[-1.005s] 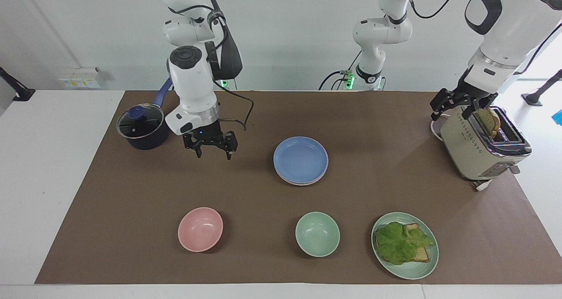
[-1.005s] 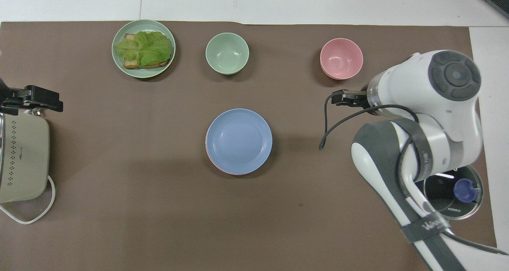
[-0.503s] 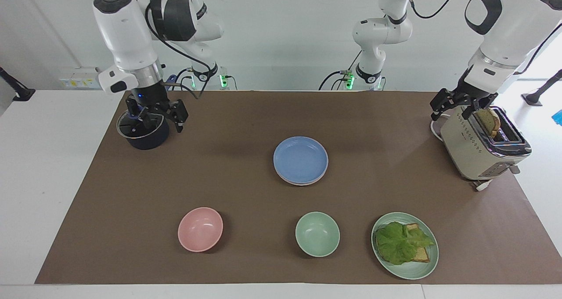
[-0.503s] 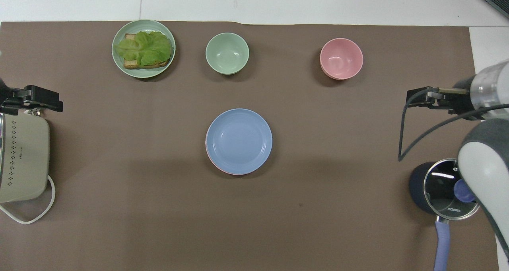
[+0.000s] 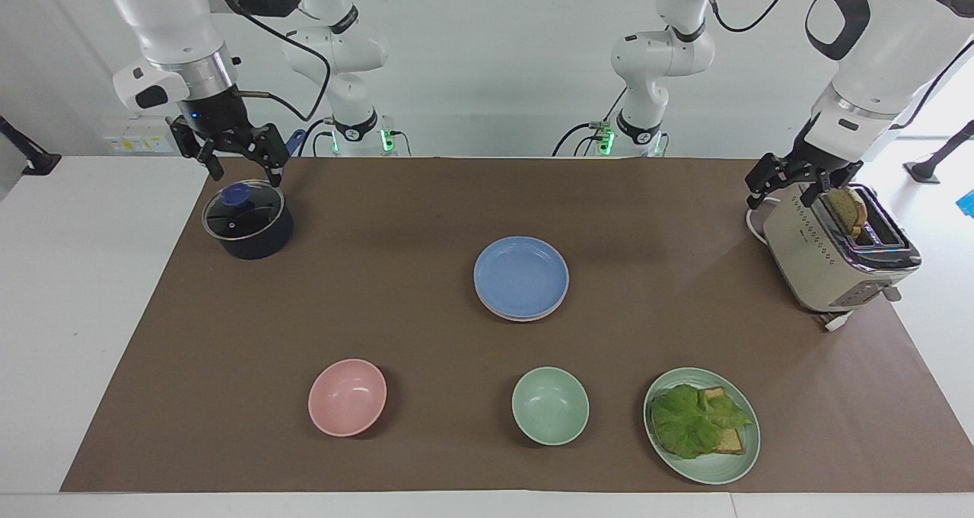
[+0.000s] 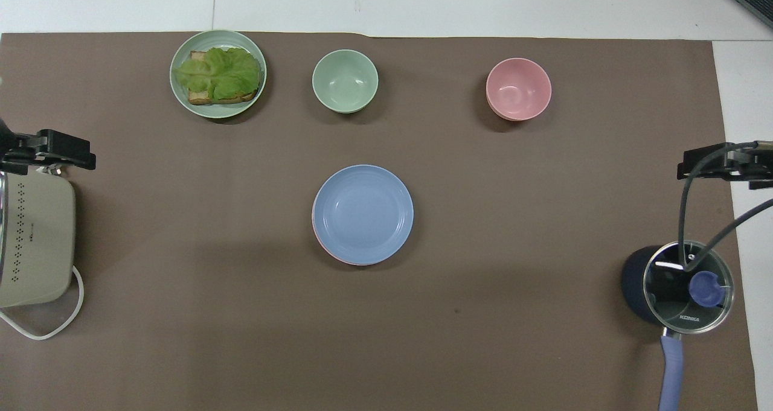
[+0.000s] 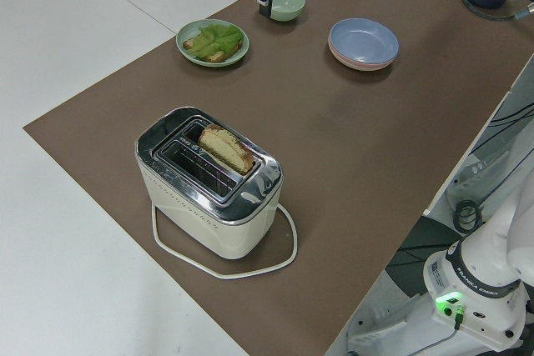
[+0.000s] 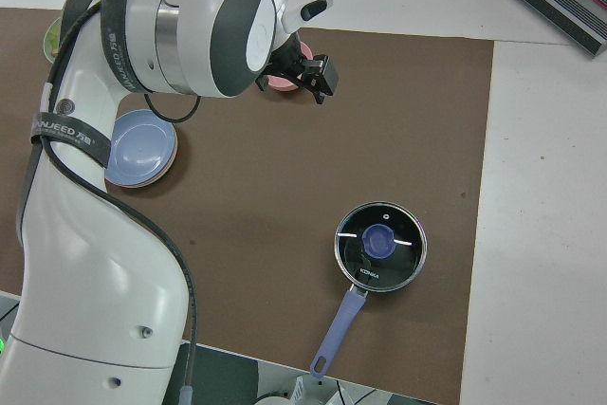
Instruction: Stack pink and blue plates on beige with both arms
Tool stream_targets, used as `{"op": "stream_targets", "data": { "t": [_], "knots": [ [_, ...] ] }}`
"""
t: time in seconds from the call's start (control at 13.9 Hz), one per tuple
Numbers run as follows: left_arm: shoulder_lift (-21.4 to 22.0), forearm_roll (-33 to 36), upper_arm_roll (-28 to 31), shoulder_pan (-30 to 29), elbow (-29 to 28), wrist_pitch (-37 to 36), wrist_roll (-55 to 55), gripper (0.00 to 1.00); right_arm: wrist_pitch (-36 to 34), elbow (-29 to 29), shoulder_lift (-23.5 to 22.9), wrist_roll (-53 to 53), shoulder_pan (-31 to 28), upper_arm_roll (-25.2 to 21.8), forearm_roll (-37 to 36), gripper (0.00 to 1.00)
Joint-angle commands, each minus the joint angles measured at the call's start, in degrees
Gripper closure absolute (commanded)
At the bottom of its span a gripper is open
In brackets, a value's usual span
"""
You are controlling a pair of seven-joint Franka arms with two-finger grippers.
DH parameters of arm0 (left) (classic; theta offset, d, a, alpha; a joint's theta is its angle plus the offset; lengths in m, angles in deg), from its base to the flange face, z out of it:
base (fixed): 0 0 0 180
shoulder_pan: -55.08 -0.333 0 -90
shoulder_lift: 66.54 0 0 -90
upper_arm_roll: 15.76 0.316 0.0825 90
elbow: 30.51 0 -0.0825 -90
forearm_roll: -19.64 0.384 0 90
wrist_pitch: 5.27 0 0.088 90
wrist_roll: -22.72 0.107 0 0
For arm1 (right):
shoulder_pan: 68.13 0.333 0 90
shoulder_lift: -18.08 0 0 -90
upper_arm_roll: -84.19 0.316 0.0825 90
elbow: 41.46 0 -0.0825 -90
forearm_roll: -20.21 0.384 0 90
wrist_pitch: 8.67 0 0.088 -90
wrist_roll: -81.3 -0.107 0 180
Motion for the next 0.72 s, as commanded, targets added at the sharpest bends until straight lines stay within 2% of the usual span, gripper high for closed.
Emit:
{"op": "stream_targets", "data": {
  "t": [0.0, 0.14, 0.22, 0.65],
  "knots": [
    [0.4, 0.8, -0.2, -0.2, 0.0, -0.8, -0.7, 0.00, -1.0, -0.1, 0.7, 1.5, -1.1, 0.5, -0.2, 0.00],
    [0.4, 0.8, -0.2, -0.2, 0.0, -0.8, -0.7, 0.00, -6.0, 2.6, 0.8, 1.8, -1.1, 0.5, 0.2, 0.00],
    [0.4, 0.8, -0.2, -0.2, 0.0, -0.8, -0.7, 0.00, -6.9, 2.2, 1.4, 2.5, -1.2, 0.4, 0.2, 0.00],
    [0.4, 0.8, -0.2, -0.2, 0.0, -0.8, -0.7, 0.00, -5.8, -0.3, 3.1, 8.2, -1.1, 0.5, 0.2, 0.00]
  ]
}}
